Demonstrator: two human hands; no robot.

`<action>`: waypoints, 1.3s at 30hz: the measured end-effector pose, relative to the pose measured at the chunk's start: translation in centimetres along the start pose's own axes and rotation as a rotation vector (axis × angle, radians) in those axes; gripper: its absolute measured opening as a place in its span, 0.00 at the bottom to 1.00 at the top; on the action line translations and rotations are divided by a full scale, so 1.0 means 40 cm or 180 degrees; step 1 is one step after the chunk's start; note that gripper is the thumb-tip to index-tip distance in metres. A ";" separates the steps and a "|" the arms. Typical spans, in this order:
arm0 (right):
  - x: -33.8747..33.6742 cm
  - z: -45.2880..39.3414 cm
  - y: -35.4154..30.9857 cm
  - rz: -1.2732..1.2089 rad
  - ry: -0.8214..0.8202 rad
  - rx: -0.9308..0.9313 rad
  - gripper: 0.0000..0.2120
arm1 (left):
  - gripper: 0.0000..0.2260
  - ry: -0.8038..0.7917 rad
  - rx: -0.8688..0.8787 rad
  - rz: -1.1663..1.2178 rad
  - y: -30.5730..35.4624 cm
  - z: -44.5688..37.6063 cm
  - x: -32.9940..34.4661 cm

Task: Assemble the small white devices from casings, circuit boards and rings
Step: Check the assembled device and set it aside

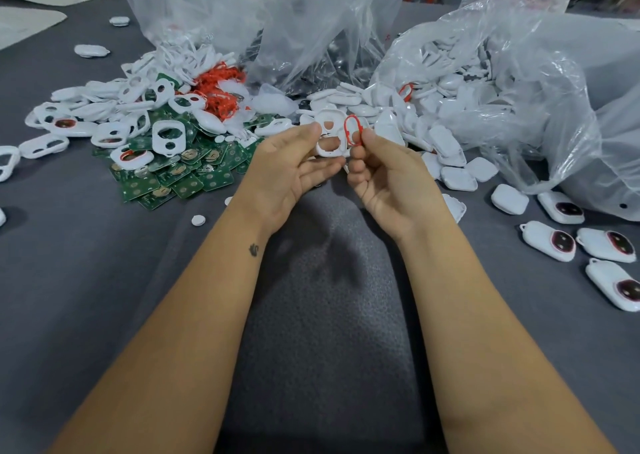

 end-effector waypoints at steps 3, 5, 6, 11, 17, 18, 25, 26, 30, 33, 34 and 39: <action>0.005 0.001 0.003 -0.0129 -0.0076 0.0073 0.15 | 0.08 -0.0036 0.0046 -0.0018 0.002 0.001 -0.001; 0.005 0.001 0.002 -0.0101 -0.0092 0.0057 0.13 | 0.07 -0.0034 0.0032 -0.0124 0.002 0.001 -0.002; 0.004 0.001 0.001 -0.0068 -0.0096 0.0039 0.12 | 0.06 -0.0039 0.0018 -0.0214 0.003 0.002 -0.002; 0.001 0.002 -0.002 0.0032 -0.0130 0.0055 0.09 | 0.03 0.0133 -0.0050 -0.0611 -0.008 0.001 -0.014; 0.002 0.005 0.006 -0.0366 -0.0277 0.0314 0.03 | 0.02 0.0309 0.0005 -0.0699 -0.010 -0.002 -0.016; 0.005 0.006 0.005 -0.0504 -0.0367 0.0339 0.03 | 0.02 0.0324 0.0008 -0.0691 -0.010 -0.002 -0.015; -0.001 0.001 -0.012 -0.0342 -0.0215 -0.0104 0.05 | 0.07 0.0465 -0.0068 -0.0470 -0.007 -0.004 -0.018; -0.001 0.000 -0.014 -0.0287 -0.0166 -0.0187 0.05 | 0.08 0.0454 -0.0043 -0.0488 -0.006 -0.003 -0.018; 0.005 0.003 -0.018 -0.0326 -0.0127 -0.0341 0.06 | 0.07 0.0423 0.0086 -0.0454 0.001 0.000 -0.015; 0.008 0.004 -0.022 -0.0259 -0.0126 -0.0393 0.09 | 0.06 0.0448 0.0145 -0.0393 0.005 0.002 -0.013; 0.008 0.004 -0.024 -0.0211 -0.0131 -0.0415 0.10 | 0.06 0.0443 0.0162 -0.0400 0.006 0.003 -0.011; 0.013 0.003 -0.025 -0.0065 -0.0163 -0.0444 0.12 | 0.06 0.0409 0.0213 -0.0433 0.008 0.006 -0.009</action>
Point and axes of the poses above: each hand's wrist, its own z-axis away from the middle knuckle, its own x-axis out of the palm, y = z × x, the point moved 6 cm from there along -z, towards the middle knuckle
